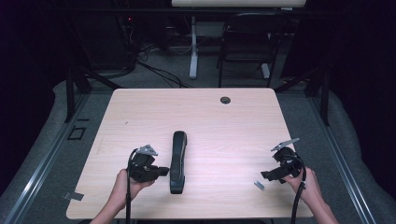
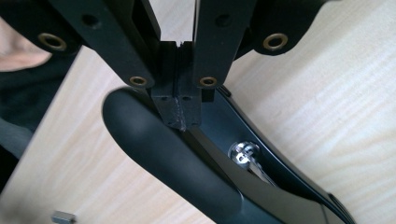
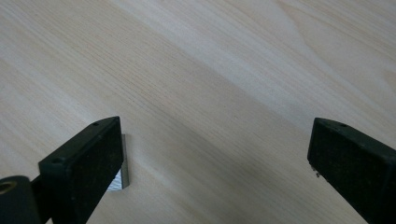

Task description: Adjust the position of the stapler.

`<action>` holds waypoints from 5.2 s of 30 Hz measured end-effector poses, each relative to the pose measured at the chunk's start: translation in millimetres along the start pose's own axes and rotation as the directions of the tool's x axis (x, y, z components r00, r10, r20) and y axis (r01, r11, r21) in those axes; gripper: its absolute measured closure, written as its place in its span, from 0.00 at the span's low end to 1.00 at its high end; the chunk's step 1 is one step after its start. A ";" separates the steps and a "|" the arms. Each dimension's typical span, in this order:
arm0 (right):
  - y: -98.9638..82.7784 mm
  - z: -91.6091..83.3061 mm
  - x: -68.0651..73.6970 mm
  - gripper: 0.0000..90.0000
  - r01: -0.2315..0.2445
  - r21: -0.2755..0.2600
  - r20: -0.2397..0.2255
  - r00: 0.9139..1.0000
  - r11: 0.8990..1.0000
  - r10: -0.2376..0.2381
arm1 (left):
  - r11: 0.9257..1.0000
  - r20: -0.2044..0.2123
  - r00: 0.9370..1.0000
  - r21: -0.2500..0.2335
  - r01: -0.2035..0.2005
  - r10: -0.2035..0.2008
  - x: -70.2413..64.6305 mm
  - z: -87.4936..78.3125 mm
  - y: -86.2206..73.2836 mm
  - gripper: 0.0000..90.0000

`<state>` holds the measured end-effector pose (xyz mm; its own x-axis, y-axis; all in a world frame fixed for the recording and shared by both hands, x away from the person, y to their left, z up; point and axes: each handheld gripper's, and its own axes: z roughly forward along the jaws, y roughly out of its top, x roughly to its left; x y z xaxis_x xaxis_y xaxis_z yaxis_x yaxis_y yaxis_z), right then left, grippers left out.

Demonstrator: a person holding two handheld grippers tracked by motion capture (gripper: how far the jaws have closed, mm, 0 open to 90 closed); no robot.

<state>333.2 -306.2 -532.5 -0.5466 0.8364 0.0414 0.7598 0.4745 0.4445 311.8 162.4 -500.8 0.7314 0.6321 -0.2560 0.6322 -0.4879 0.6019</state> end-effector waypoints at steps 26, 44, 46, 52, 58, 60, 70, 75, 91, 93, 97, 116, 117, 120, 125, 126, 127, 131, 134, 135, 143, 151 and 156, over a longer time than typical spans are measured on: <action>3.2 -3.8 1.7 0.04 -0.029 -0.034 -0.002 1.000 0.999 0.029 | 0.994 0.039 0.996 -0.085 -0.071 0.075 -28.9 39.9 29.4 1.00; 9.5 -10.1 13.9 0.06 -0.044 -0.079 -0.067 0.997 0.996 0.038 | 0.990 0.072 0.992 -0.104 -0.097 0.105 -36.3 56.8 48.4 0.98; 11.4 -11.5 17.3 0.06 -0.040 -0.083 -0.078 0.996 0.996 0.034 | 0.990 0.066 0.992 -0.102 -0.102 0.109 -34.2 48.6 48.5 0.86; 21.2 -15.7 33.1 0.06 -0.025 -0.107 -0.111 0.994 0.994 0.013 | 0.994 0.001 0.997 -0.071 -0.081 0.081 -7.3 20.0 36.4 0.43; 37.9 -17.1 50.1 0.03 0.006 -0.123 -0.144 0.989 0.992 -0.024 | 0.996 -0.095 0.995 -0.085 0.000 -0.008 30.6 -5.1 22.9 0.17; 44.0 -16.4 56.2 0.00 0.015 -0.119 -0.158 0.987 0.993 -0.034 | 0.997 -0.108 0.994 -0.073 0.028 -0.035 40.8 -8.7 18.5 0.14; 82.2 -12.6 83.5 0.00 0.046 -0.132 -0.234 0.969 0.990 -0.076 | 0.996 -0.177 0.981 -0.048 0.073 -0.080 59.7 -17.6 4.4 0.00; 105.7 -12.3 112.9 0.06 0.079 -0.144 -0.229 0.967 0.987 -0.111 | 0.993 -0.167 0.979 -0.042 0.108 -0.114 71.6 -14.0 1.0 0.00; 138.8 30.7 174.5 0.58 0.219 -0.064 -0.150 0.962 0.974 -0.226 | 0.986 -0.147 0.976 -0.061 0.152 -0.160 87.6 -13.5 -0.7 0.00; 136.1 32.2 174.7 0.58 0.224 -0.080 -0.142 0.962 0.971 -0.234 | 0.987 -0.140 0.978 -0.062 0.146 -0.153 87.5 -13.0 -0.6 0.00; 135.2 31.0 174.2 0.60 0.241 -0.086 -0.115 0.961 0.967 -0.250 | 0.989 -0.130 0.981 -0.044 0.140 -0.144 87.3 -10.9 -0.2 0.00; 131.8 26.2 139.5 0.64 0.382 -0.099 -0.195 0.898 0.919 -0.394 | 0.987 -0.133 0.979 -0.072 0.146 -0.154 90.6 -11.4 -0.3 0.00; 131.9 26.0 137.8 0.64 0.387 -0.094 -0.204 0.894 0.917 -0.398 | 0.987 -0.133 0.979 -0.072 0.146 -0.154 90.6 -10.9 -0.2 0.00; 134.3 27.3 134.1 0.63 0.373 -0.077 -0.229 0.896 0.924 -0.381 | 0.987 -0.133 0.979 -0.064 0.145 -0.152 91.2 -9.1 0.7 0.00; 136.7 29.5 137.2 0.50 0.309 -0.068 -0.226 0.921 0.949 -0.316 | 0.989 -0.131 0.981 -0.058 0.138 -0.144 90.4 -8.6 2.2 0.00; 138.2 31.2 140.9 0.48 0.312 -0.062 -0.211 0.924 0.948 -0.318 | 0.988 -0.130 0.981 -0.062 0.140 -0.147 90.3 -8.1 2.3 0.00; 139.4 33.0 145.5 0.49 0.314 -0.052 -0.192 0.928 0.948 -0.318 | 0.988 -0.127 0.981 -0.060 0.142 -0.148 90.0 -7.8 2.3 0.00; 138.9 37.1 156.4 0.64 0.342 -0.044 -0.101 0.933 0.939 -0.344 | 0.989 -0.120 0.982 -0.061 0.136 -0.143 90.1 -8.5 1.4 0.00; 136.6 37.3 151.6 0.66 0.359 -0.077 -0.133 0.921 0.930 -0.366 | 0.989 -0.116 0.983 -0.061 0.138 -0.144 90.9 -8.4 0.8 0.00; 136.4 36.9 149.9 0.66 0.364 -0.079 -0.140 0.917 0.928 -0.372 | 0.989 -0.115 0.983 -0.061 0.137 -0.144 90.9 -8.2 0.8 0.00; 132.9 35.1 140.2 0.66 0.416 -0.096 -0.191 0.884 0.905 -0.426 | 0.990 -0.109 0.985 -0.056 0.130 -0.136 90.7 -7.6 1.4 0.00; 131.3 32.3 129.4 0.64 0.431 -0.059 -0.251 0.867 0.900 -0.432 | 0.991 -0.106 0.986 -0.054 0.124 -0.129 90.0 -8.7 1.5 0.00; 128.2 19.1 124.2 0.50 0.414 -0.014 -0.253 0.879 0.910 -0.403 | 0.991 -0.101 0.987 -0.054 0.123 -0.128 89.2 -8.1 1.7 0.00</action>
<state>369.5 -136.3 -487.4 -0.8762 0.4746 0.0838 0.4608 0.7741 0.4340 376.0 222.8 -516.5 0.6146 0.7471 -0.2532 0.7030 -0.3731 0.6055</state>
